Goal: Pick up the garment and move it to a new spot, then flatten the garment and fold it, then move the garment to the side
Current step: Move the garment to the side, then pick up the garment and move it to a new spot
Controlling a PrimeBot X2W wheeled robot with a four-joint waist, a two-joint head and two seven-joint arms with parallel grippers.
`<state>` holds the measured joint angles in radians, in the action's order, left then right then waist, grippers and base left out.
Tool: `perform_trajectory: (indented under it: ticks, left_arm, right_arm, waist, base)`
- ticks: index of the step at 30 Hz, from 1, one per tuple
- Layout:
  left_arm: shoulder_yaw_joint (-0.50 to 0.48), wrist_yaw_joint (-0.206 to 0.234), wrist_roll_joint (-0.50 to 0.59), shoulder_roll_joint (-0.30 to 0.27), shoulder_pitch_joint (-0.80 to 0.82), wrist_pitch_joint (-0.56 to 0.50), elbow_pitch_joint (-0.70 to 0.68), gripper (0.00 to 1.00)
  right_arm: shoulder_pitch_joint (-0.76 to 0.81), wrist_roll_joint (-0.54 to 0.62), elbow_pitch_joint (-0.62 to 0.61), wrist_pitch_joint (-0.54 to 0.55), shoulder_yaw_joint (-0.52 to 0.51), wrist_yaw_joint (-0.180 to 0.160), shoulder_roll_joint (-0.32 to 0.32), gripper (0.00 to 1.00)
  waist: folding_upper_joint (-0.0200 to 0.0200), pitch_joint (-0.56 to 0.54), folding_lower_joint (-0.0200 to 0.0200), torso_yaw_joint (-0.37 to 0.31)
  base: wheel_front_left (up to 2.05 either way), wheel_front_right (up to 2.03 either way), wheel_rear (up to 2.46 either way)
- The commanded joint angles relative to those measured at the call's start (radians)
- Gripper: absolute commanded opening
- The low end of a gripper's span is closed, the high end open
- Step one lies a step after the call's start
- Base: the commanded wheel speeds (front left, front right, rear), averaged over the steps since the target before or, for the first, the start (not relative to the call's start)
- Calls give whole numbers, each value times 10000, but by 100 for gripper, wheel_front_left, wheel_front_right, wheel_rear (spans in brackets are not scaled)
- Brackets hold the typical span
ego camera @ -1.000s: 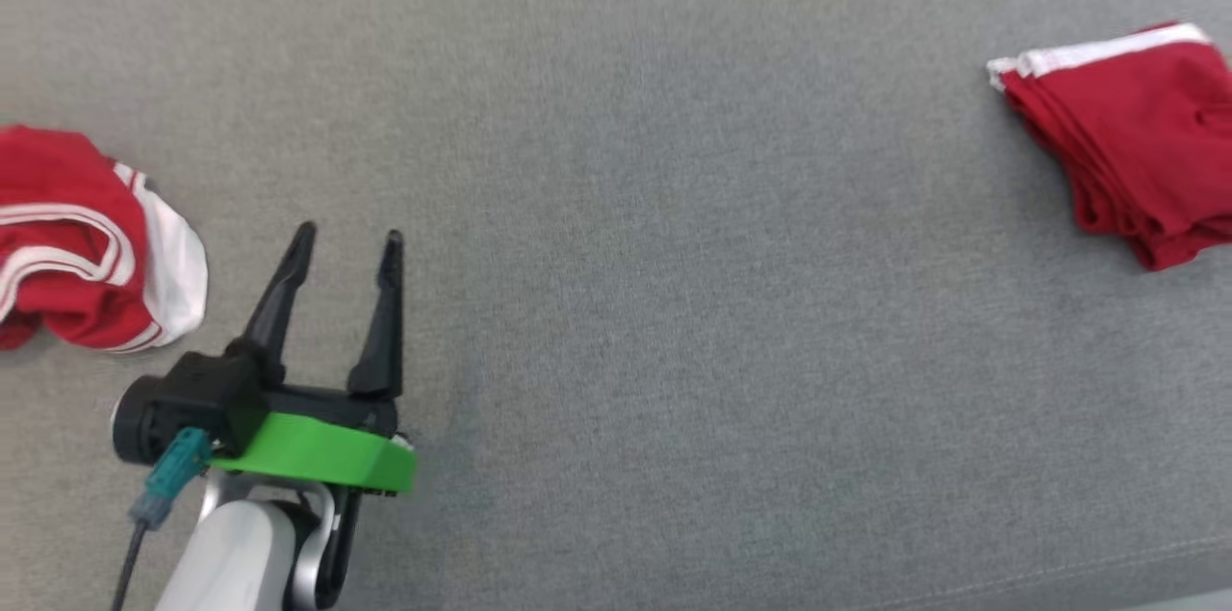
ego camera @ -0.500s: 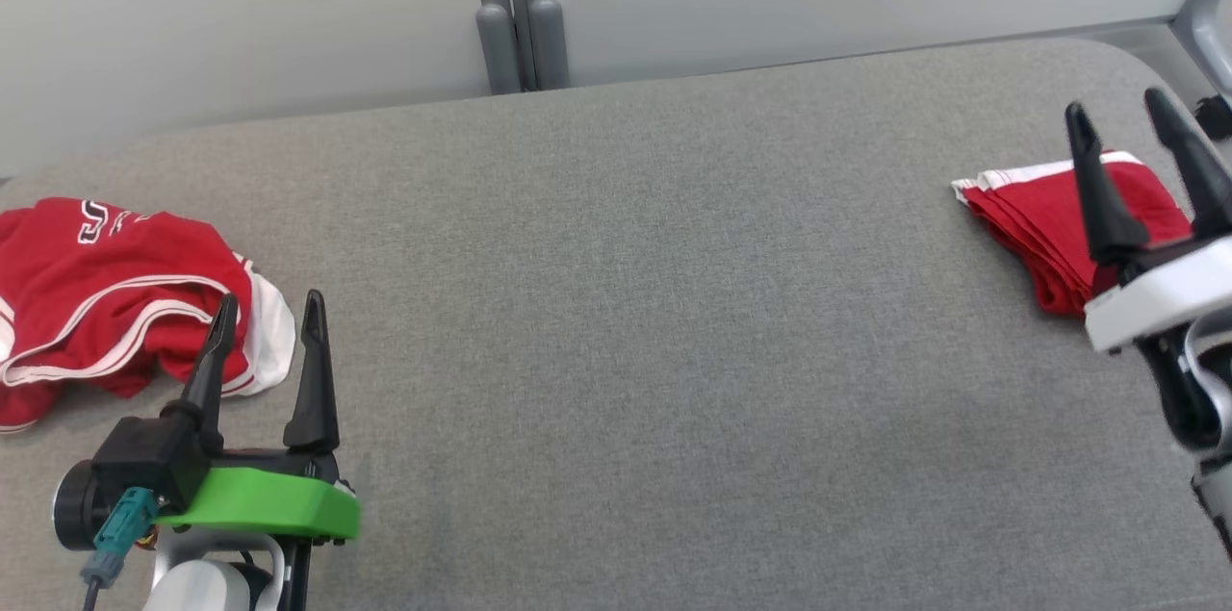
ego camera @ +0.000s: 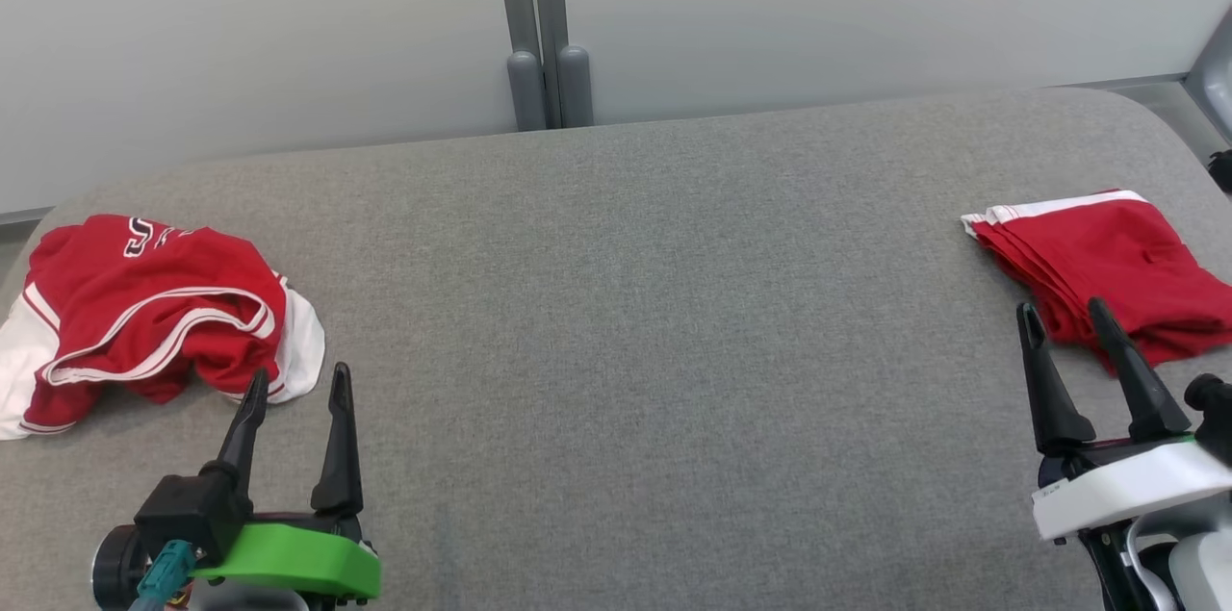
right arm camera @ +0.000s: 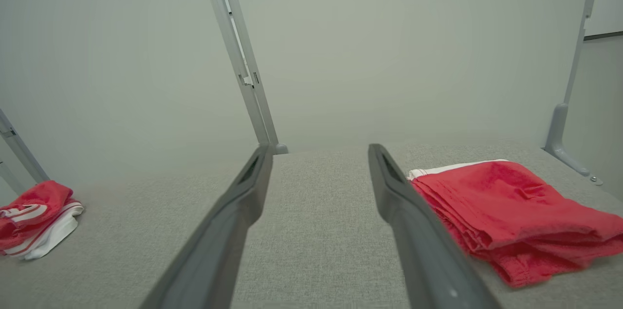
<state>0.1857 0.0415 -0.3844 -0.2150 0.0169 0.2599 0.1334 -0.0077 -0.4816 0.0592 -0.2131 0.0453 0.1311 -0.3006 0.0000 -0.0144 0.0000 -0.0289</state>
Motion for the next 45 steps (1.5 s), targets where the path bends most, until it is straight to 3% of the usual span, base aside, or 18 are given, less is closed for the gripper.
perform_trajectory:
  ticks: [1, 19, 36, 45]
  left_arm:
    - [-110, -91, 112, 12, -110, 63, -95, 100]
    - [-529, -730, 848, 508, 52, 64, 160, 100]
    - [-959, -485, 804, 471, 343, 51, 375, 100]
    - [-1166, -331, 660, 433, 101, 54, 334, 100]
  right_arm:
    - [65, 58, 26, -63, 50, -7, 19, 100]
    - [-365, 115, 507, -162, 581, -7, -95, 100]
    - [-564, 5, 306, -133, 1468, -7, 85, 100]
    - [-532, 133, 315, -308, 1558, -7, 320, 100]
  waist:
    - [0, 71, 0, -39]
    - [0, 137, 0, 271]
    - [0, 361, 0, 3274]
    - [0, 318, 0, 4219]
  base:
    - [0, 0, 0]
    - [0, 0, 0]
    - [0, 0, 0]
    - [0, 0, 0]
